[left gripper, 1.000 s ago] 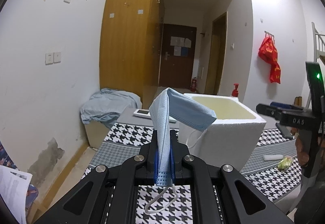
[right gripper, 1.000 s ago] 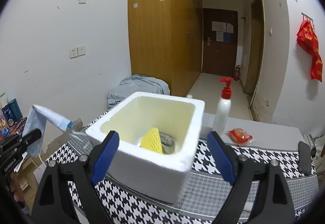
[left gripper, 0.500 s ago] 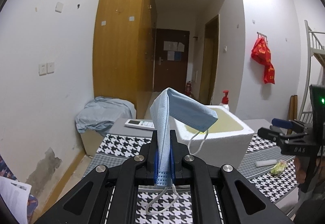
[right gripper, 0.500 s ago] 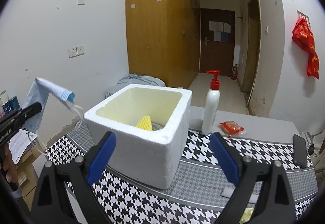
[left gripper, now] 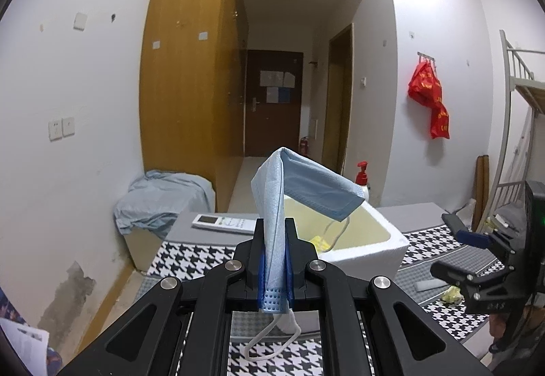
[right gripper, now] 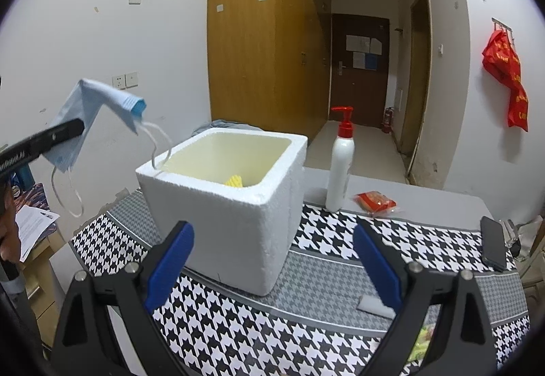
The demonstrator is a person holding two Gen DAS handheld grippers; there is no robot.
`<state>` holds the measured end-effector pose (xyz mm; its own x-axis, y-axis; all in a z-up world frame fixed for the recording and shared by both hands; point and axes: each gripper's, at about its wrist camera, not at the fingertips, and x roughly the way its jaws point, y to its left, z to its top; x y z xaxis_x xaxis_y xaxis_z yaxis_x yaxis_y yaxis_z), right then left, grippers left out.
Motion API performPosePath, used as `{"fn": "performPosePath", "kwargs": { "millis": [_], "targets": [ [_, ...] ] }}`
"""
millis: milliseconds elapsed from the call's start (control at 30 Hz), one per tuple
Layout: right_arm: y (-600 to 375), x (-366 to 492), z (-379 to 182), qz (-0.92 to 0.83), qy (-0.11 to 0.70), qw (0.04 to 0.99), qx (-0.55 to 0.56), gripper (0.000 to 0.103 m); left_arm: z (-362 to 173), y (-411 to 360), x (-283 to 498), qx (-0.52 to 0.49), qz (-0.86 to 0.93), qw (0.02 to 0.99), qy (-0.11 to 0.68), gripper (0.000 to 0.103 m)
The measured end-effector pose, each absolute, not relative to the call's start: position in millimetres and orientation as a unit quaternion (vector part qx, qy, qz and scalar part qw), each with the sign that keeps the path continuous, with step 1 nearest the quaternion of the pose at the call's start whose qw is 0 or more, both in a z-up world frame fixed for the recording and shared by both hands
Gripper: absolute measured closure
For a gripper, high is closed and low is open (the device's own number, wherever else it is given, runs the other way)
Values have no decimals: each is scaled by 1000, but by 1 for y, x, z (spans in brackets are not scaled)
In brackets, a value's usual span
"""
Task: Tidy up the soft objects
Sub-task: 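Carry the blue mask with the left tool over the foam box opening, then lower the mask into the box and open the left tool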
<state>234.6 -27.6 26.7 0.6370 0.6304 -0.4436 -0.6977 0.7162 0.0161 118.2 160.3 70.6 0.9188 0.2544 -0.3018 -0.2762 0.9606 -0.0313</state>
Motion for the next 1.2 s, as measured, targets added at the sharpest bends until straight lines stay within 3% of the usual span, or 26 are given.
{"fn": "performPosePath", "kwargs": {
  "millis": [667,1200],
  "targets": [
    [-62,234,11,330,229,913,-67,7,87,153,176,-30,88,984,155,94],
    [-78,236,5,301,236,922,-58,7,75,163,241,-44,76,972,218,94]
  ]
}}
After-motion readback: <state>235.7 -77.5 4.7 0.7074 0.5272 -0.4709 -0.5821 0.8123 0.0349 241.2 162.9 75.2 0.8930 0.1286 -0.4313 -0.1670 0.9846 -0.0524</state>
